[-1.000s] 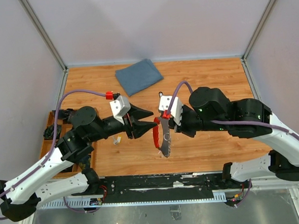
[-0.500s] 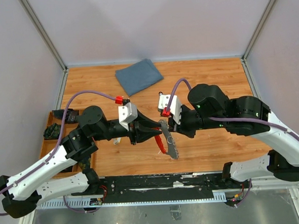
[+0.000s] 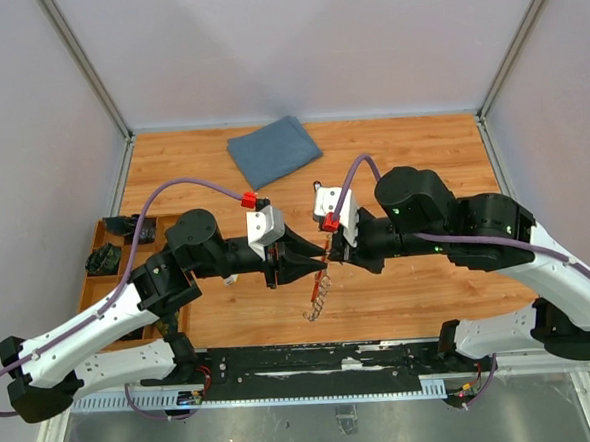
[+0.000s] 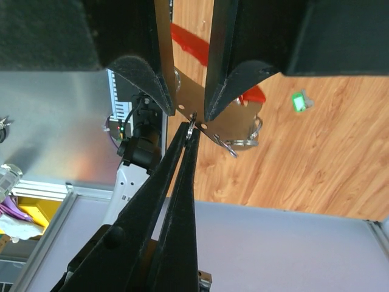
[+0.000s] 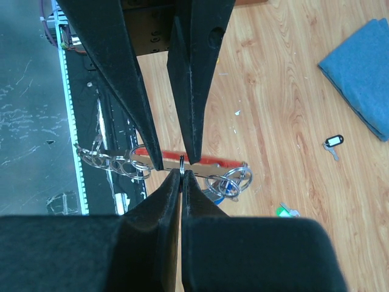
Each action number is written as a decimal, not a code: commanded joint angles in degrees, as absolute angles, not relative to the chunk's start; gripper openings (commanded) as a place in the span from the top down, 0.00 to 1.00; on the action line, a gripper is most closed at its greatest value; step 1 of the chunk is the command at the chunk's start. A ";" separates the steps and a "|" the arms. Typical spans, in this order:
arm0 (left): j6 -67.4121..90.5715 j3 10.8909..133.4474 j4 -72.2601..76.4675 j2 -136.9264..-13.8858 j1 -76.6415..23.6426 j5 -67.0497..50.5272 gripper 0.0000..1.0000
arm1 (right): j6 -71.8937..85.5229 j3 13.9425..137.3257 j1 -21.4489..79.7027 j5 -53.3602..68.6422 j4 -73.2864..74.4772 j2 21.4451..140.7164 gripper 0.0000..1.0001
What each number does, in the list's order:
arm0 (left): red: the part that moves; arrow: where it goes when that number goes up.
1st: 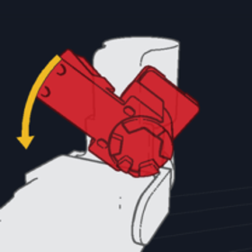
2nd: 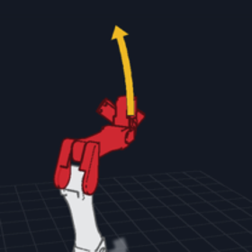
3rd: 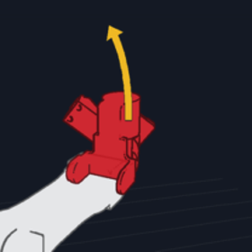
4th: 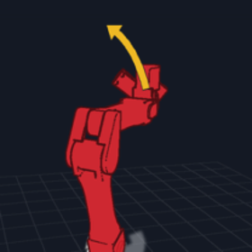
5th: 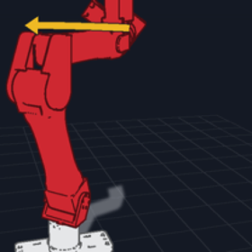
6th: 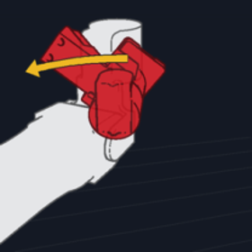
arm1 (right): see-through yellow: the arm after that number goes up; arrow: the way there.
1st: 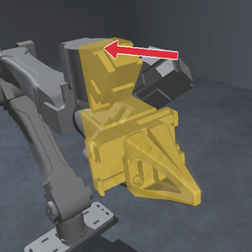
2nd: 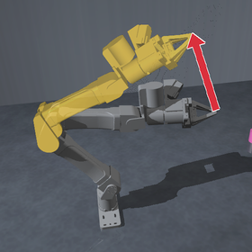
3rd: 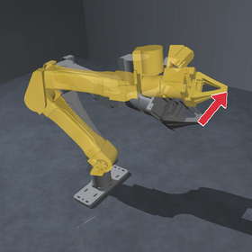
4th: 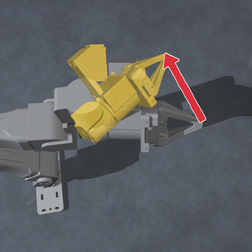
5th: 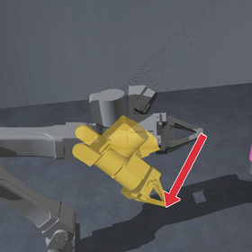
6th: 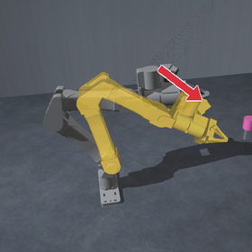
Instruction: Put the keys on the keyring
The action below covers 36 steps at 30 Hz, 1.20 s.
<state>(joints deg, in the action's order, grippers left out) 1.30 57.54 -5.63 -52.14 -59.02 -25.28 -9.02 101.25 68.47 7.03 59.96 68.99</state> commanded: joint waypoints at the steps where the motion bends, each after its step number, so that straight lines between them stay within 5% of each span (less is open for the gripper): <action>1: 1.43 59.67 -2.88 -52.20 -59.49 -24.44 0.69 | -9.33 99.82 67.76 9.18 57.25 67.77 0.99; 10: 2.14 59.77 -1.98 -52.85 -60.07 -25.65 0.78 | -9.47 98.72 67.79 8.52 55.44 67.10 0.99; 15: 1.86 59.51 -2.67 -52.93 -60.46 -25.17 0.99 | -9.62 97.55 67.76 8.86 53.28 65.57 1.00; 22: 2.37 58.80 -2.34 -50.97 -60.44 -21.70 0.99 | -10.45 94.29 67.76 9.85 49.59 62.35 0.93; 27: 5.04 57.57 0.62 -48.59 -60.43 -19.45 0.99 | -11.43 89.49 67.76 9.75 43.95 57.55 0.75; 36: 14.01 52.36 14.16 -43.44 -60.44 -20.67 1.00 | -9.35 63.99 67.76 11.35 9.35 41.01 0.71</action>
<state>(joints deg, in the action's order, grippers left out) 8.73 54.26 3.51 -45.67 -60.18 -20.21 -10.72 72.99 68.47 9.50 30.37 46.19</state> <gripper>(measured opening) 0.014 0.304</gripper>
